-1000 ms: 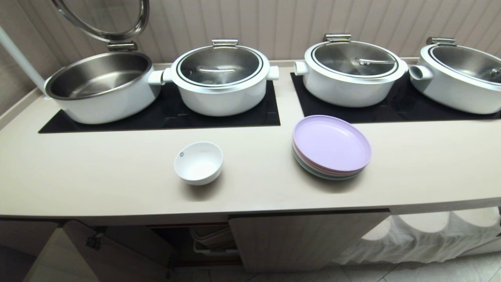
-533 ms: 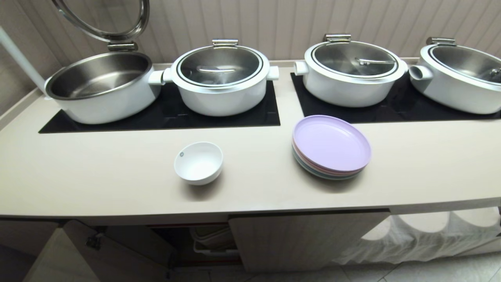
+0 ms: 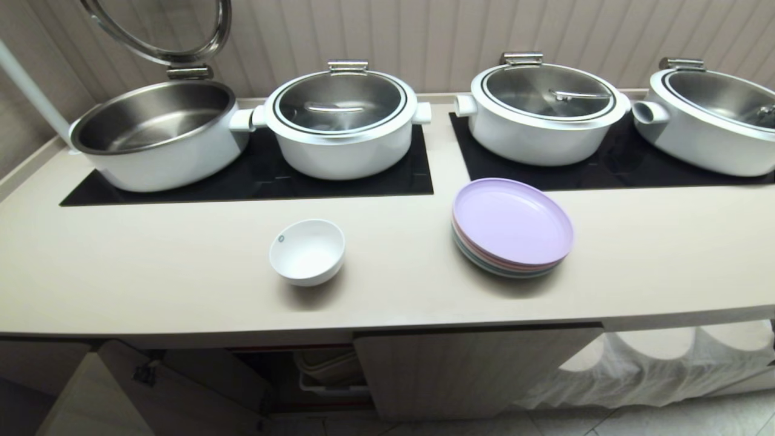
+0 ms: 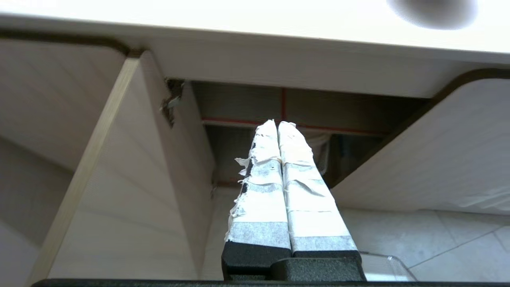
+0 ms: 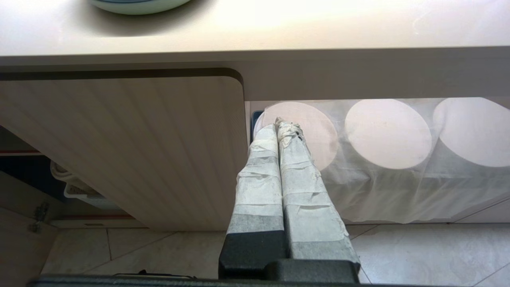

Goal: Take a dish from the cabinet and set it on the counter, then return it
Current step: Pick up the bowl from the table

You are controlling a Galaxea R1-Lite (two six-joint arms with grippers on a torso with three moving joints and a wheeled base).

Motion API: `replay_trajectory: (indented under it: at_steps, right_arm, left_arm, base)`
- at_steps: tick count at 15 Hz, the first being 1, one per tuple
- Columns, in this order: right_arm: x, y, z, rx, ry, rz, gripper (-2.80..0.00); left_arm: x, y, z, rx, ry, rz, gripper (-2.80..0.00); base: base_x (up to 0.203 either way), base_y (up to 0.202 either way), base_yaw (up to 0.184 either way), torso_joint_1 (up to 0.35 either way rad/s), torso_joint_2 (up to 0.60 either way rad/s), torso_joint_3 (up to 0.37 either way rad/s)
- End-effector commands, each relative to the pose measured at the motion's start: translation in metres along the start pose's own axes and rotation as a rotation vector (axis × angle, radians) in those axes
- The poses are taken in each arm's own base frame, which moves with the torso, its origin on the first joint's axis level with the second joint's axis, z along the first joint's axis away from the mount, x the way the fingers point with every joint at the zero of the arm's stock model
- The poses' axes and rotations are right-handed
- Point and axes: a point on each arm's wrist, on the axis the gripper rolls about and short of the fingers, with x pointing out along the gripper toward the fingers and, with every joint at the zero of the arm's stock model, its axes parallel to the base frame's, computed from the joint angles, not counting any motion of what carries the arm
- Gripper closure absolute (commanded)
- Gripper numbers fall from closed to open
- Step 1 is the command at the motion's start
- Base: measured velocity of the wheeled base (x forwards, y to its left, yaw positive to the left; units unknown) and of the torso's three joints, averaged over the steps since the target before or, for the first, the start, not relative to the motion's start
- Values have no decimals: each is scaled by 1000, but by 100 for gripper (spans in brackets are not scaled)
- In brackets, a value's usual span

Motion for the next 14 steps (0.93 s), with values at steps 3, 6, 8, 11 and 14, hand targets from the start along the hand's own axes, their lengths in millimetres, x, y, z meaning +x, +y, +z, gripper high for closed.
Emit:
replay_trajectory:
  at_steps: [3,6,8,11,14]
  right_arm:
    - [0,0,0,0,0,1,0]
    - [0,0,0,0,0,0,0]
    - [0,0,0,0,0,1,0]
    - [0,0,0,0,0,0,0]
    - [0,0,0,0,0,0,0]
  left_arm:
    - [-13,1,-7,8,-162,-29,0]
    - [-13,1,-9,139,-171,-40,0]
    - [-13,1,-9,160,-170,-56,0]
    - [-13,1,-9,124,-169,-59,0]
    - [-13,1,-9,125,-168,-56,0]
  base:
    - [0,0,0,0,0,0]
    - [0,0,0,0,0,0]
    - [0,0,0,0,0,0]
    - [0,0,0,0,0,0]
    - [0,0,0,0,0,0]
